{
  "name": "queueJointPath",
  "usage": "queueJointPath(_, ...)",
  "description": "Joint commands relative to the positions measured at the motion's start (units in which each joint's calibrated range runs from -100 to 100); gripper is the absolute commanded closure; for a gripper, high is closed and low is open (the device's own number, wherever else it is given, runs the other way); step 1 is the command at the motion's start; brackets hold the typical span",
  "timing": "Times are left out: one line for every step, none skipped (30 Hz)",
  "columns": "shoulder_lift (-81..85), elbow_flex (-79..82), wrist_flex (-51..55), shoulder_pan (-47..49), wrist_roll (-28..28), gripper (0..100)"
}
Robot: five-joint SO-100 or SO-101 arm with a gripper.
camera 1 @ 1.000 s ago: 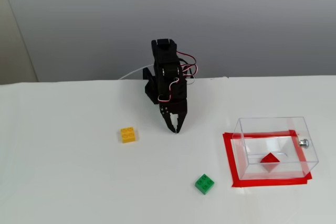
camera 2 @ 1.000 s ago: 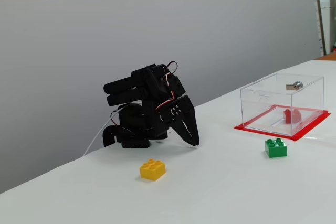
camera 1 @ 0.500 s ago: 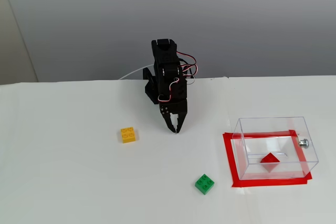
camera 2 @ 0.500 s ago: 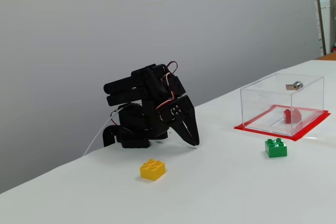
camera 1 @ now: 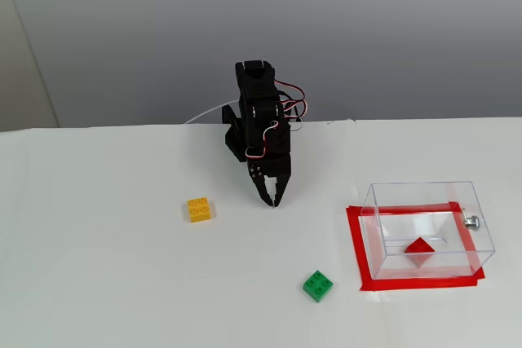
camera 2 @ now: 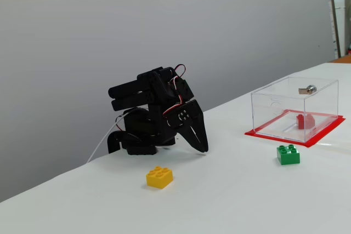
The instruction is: Pick the red lego brick and place it into the transparent box
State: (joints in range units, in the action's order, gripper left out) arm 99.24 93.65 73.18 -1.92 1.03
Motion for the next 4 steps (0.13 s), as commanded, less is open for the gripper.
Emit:
queueJointPath(0.51, -1.24, 0.36, -0.55, -0.19, 98)
queueJointPath(0.51, -1.24, 0.36, -0.55, -0.19, 98)
queueJointPath(0.51, -1.24, 0.36, -0.55, -0.19, 98)
queueJointPath(0.51, -1.24, 0.36, -0.55, -0.19, 98)
